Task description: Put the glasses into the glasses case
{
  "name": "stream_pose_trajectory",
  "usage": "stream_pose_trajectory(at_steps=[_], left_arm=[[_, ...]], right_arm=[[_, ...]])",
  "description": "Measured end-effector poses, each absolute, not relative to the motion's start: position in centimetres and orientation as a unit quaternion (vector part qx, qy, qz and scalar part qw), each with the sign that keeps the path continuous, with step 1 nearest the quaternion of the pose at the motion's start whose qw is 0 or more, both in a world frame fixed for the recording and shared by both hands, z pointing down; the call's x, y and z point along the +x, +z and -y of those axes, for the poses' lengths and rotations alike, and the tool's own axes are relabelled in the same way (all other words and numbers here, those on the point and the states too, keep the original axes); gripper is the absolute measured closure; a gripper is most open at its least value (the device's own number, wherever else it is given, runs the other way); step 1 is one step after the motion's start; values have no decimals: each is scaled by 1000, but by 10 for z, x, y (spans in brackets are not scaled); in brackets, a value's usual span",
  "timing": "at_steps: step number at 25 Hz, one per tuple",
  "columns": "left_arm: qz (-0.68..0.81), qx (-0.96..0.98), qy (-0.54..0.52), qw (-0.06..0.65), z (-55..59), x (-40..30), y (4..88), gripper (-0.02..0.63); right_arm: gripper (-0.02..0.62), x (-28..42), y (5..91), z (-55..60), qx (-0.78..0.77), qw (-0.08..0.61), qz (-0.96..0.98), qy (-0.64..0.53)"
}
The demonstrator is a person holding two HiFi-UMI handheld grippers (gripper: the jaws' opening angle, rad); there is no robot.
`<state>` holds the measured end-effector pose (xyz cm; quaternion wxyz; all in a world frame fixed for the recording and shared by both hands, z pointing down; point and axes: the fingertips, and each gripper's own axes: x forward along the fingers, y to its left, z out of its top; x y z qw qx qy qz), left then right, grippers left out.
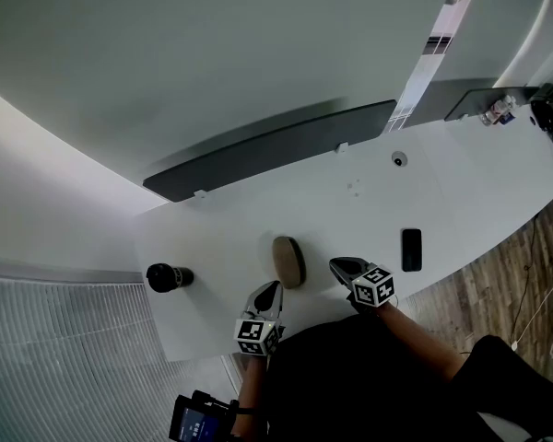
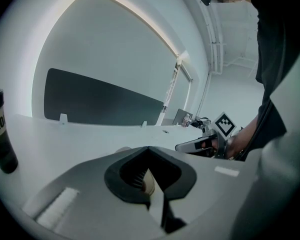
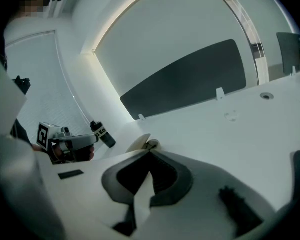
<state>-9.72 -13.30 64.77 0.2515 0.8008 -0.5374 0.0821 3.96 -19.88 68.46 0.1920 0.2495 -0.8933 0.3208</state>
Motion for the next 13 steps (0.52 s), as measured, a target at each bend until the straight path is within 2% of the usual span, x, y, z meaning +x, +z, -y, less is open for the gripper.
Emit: stream_pose_trajectory(at_steps=[13], left_arm=[[553,784,79,272,132,-100,648,598]], right_arm=[[588,35,694,191,230,223,893,314]])
